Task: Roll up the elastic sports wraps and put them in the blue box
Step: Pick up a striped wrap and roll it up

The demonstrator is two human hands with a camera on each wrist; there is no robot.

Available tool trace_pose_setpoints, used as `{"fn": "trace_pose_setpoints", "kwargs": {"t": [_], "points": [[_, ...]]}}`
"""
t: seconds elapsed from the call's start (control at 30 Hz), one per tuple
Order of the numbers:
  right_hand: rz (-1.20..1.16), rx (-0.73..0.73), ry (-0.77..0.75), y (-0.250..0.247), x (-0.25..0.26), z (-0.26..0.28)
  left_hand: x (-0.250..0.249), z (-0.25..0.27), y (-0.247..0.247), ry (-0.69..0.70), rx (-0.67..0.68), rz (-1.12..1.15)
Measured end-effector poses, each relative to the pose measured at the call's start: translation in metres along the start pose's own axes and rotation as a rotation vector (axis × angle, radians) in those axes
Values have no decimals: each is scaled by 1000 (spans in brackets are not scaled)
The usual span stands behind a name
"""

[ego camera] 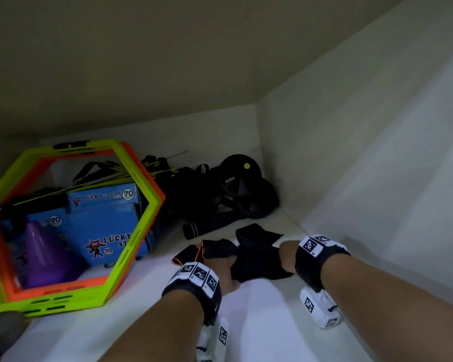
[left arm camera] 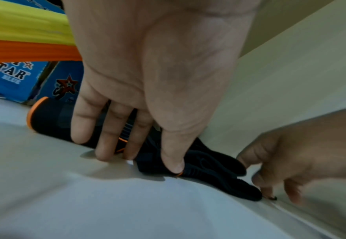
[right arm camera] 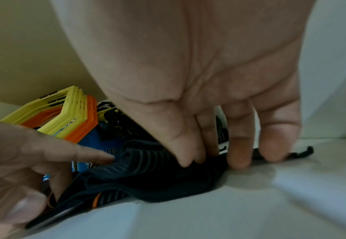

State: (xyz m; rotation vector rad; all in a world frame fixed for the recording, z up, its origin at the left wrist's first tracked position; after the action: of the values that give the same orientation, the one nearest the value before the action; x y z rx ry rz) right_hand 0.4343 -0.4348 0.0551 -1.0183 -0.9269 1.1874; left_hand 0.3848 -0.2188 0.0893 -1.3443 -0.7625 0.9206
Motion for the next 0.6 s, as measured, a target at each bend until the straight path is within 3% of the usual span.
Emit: {"fn": "trace_pose_setpoints", "kwargs": {"t": [0.03, 0.1, 0.2, 0.4, 0.6], "points": [[-48, -18, 35, 15, -12, -36, -4, 0, 2, 5, 1, -27], [-145, -62, -11, 10, -16, -43, -8, 1, 5, 4, -6, -45], [-233, -162, -73, -43, 9, 66, -7, 1, 1, -8, -5, -48], [-353, -361, -52, -73, -8, 94, -2, -1, -3, -63, 162, 7], [-355, -549, -74, -114, -12, 129, -13, 4, -6, -75, 101, 111]]}}
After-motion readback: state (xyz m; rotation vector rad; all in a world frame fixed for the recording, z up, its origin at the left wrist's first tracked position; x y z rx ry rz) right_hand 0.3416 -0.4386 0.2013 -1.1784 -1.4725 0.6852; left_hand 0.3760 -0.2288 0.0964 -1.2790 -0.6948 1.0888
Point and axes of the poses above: each hand's wrist, its own z-axis away from the middle knuckle, its own y-axis out of the palm, x = y × z, the point moved 6 cm from there along -z, towards the middle knuckle, and after that the axes turned 3 degrees about x, right-handed, at the moved point
